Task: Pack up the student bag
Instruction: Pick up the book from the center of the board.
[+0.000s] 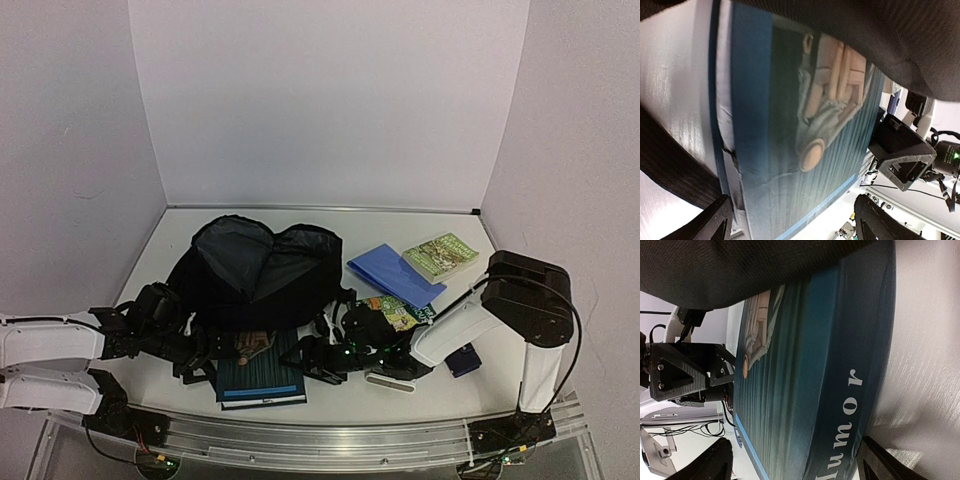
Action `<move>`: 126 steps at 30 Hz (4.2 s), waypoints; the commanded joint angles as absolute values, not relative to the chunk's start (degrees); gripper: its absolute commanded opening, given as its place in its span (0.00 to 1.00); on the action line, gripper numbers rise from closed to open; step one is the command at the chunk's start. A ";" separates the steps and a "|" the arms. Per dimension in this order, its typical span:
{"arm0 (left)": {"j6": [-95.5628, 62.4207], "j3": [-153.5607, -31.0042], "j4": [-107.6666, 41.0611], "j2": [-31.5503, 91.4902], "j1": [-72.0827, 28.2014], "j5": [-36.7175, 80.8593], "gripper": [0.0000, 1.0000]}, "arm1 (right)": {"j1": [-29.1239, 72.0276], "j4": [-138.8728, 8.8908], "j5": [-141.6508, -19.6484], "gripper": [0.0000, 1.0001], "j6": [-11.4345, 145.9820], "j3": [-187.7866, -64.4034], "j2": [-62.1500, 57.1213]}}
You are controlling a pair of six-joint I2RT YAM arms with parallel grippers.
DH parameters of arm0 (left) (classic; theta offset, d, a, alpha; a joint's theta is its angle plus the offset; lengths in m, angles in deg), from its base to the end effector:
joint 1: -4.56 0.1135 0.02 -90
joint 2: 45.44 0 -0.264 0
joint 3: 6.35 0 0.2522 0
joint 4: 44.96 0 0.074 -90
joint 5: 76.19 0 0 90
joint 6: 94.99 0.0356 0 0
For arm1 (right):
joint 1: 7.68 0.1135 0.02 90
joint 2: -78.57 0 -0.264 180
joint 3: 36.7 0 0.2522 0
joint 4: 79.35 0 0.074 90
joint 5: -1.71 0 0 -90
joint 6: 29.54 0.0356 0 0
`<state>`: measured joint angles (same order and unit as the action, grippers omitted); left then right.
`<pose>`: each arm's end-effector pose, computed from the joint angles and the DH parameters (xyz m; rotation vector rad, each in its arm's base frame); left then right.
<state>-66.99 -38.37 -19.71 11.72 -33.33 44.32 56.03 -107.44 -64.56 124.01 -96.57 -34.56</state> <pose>0.1245 -0.1198 0.1475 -0.3175 2.8100 -1.2697 0.1515 0.3390 0.1088 -0.3336 2.4742 1.6388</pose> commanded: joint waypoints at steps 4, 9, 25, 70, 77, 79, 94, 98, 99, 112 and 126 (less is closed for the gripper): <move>-67.02 -35.81 -21.05 11.26 -33.84 46.23 0.75 | 56.57 -111.61 -65.43 0.83 127.93 -95.53 -37.36; -66.28 -35.89 -22.00 13.61 -33.85 45.98 0.73 | 56.62 -113.03 -66.19 0.82 129.16 -94.95 -37.62; -67.60 -37.06 -29.42 16.55 -34.23 50.79 0.42 | 56.95 -119.83 -65.11 0.76 131.60 -96.15 -38.54; -46.12 -67.14 0.13 12.97 -33.94 37.38 0.79 | 57.15 -37.02 -95.79 0.35 123.74 -99.88 27.42; -40.02 -76.70 0.48 18.74 -33.77 41.49 0.79 | 57.16 -35.44 -94.72 0.33 115.21 -105.08 27.34; -37.74 -78.81 -0.86 19.55 -33.68 44.64 0.81 | 57.13 -35.47 -92.33 0.33 111.76 -107.14 25.50; -20.84 -87.94 5.73 23.74 -32.73 53.28 0.98 | 57.10 -41.73 -64.81 0.30 95.65 -115.82 15.14; -19.08 -88.65 6.48 23.63 -32.54 53.71 0.98 | 57.11 -42.70 -60.79 0.30 94.19 -116.49 13.86; -18.43 -88.91 7.20 23.65 -32.46 53.64 0.98 | 57.14 -42.93 -60.10 0.30 93.83 -116.60 13.64; -19.25 -88.04 5.08 25.64 -32.31 74.02 0.75 | 57.12 -46.37 -54.98 0.28 89.54 -117.87 9.32; -27.04 -81.01 -4.53 23.98 -29.68 77.55 0.13 | 56.39 -50.09 -68.50 0.68 86.99 -117.77 9.00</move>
